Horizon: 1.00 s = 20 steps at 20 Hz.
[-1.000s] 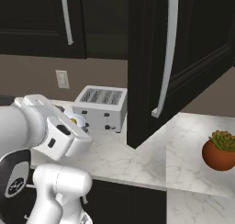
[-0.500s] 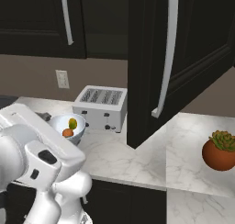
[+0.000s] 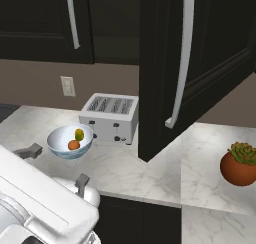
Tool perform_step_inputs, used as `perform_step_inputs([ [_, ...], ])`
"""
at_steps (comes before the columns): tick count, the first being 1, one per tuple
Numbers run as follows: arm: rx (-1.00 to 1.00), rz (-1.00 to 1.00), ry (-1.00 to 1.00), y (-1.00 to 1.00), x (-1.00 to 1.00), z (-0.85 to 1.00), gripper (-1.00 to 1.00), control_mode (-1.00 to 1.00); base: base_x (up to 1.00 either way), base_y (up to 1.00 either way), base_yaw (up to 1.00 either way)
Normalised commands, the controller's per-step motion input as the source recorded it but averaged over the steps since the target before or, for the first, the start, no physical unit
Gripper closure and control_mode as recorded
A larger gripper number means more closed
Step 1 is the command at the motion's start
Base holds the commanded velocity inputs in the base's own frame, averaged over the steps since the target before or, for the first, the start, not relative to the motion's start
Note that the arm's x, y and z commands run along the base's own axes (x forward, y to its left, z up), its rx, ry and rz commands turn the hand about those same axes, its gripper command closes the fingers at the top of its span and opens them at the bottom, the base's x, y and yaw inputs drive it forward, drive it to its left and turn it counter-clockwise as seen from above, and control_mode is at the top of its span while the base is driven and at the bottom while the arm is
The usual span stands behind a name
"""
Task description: Open the cabinet. Pick the tangerine and mango from the cabinet and place them into the bowl. Then close the cabinet.
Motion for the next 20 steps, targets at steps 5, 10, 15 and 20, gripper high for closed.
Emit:
perform_step_inputs([
  [5,-0.14,0.0,-0.16,-0.49,-0.24,0.05,-1.0,-1.0,0.0,0.0,0.0],
  [10,-0.16,0.02,-0.14,-0.09,0.21,-0.11,-1.0,-1.0,0.0,0.0,0.0],
  [15,0.0,0.08,0.0,-0.32,0.41,-0.01,-1.0,-1.0,0.0,0.0,0.0],
  [20,0.0,0.24,0.0,-0.45,0.44,0.0,-1.0,-1.0,0.0,0.0,0.0],
])
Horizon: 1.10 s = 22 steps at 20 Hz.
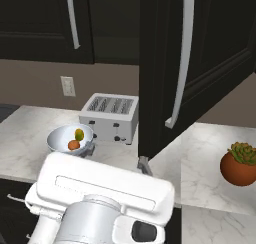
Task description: Open the cabinet. Pick the tangerine and mango from the cabinet and place them into the bowl. Then close the cabinet.
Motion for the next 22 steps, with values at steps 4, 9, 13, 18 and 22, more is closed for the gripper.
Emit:
perform_step_inputs([
  [4,0.0,0.29,0.0,-0.5,0.39,0.0,-1.0,-1.0,0.0,0.0,0.0],
  [9,0.02,0.31,0.0,-0.56,0.44,0.0,-1.0,-1.0,0.0,0.0,0.0],
  [13,0.02,0.37,0.04,-0.34,0.83,-0.26,-1.0,-1.0,0.0,0.0,0.0],
  [18,0.01,0.37,0.0,0.26,1.0,-0.6,-1.0,-1.0,0.0,0.0,0.0],
  [22,0.0,0.17,-0.07,0.79,1.0,-0.63,-1.0,-1.0,0.0,0.0,0.0],
])
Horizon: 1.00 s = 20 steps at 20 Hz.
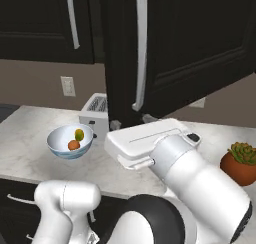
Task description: Open the cabinet. Pick the tangerine and mango from the cabinet and place them into the bowl. Then close the cabinet.
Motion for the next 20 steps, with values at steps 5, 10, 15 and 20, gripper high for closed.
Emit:
perform_step_inputs([
  [5,0.01,0.09,-0.09,0.63,1.0,-0.48,-1.0,-1.0,0.0,0.0,0.0],
  [10,0.08,0.03,-0.07,0.19,1.0,-0.14,-1.0,-1.0,0.0,0.0,0.0],
  [15,0.13,-0.02,0.0,0.0,1.0,0.37,-1.0,-1.0,0.0,0.0,0.0],
  [20,0.04,-0.17,0.0,0.1,1.0,0.53,-1.0,-1.0,0.0,0.0,0.0],
])
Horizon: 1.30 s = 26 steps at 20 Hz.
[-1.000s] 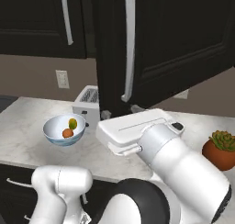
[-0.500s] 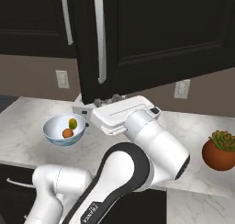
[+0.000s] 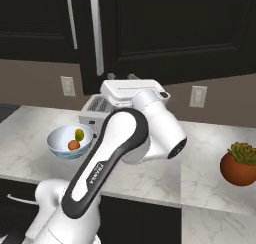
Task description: Open the cabinet. Pick the tangerine and mango from the cabinet and place them into the bowl. Then close the cabinet.
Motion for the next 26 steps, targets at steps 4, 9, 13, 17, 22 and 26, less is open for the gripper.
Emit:
perform_step_inputs([
  [4,-0.08,-0.35,0.08,0.68,1.0,-0.05,-1.0,-1.0,0.0,0.0,0.0],
  [9,-0.18,-0.33,0.02,0.98,1.0,-0.28,-1.0,-1.0,0.0,0.0,0.0],
  [13,-0.15,-0.24,0.0,1.0,1.0,-0.09,-1.0,-1.0,0.0,0.0,0.0],
  [17,-0.05,-0.23,0.0,1.0,1.0,0.0,-1.0,-1.0,0.0,0.0,0.0],
  [22,0.0,-0.17,0.0,1.0,1.0,0.04,-1.0,-1.0,0.0,0.0,0.0],
  [26,0.0,-0.14,0.01,0.76,1.0,0.0,-1.0,-1.0,0.0,0.0,0.0],
])
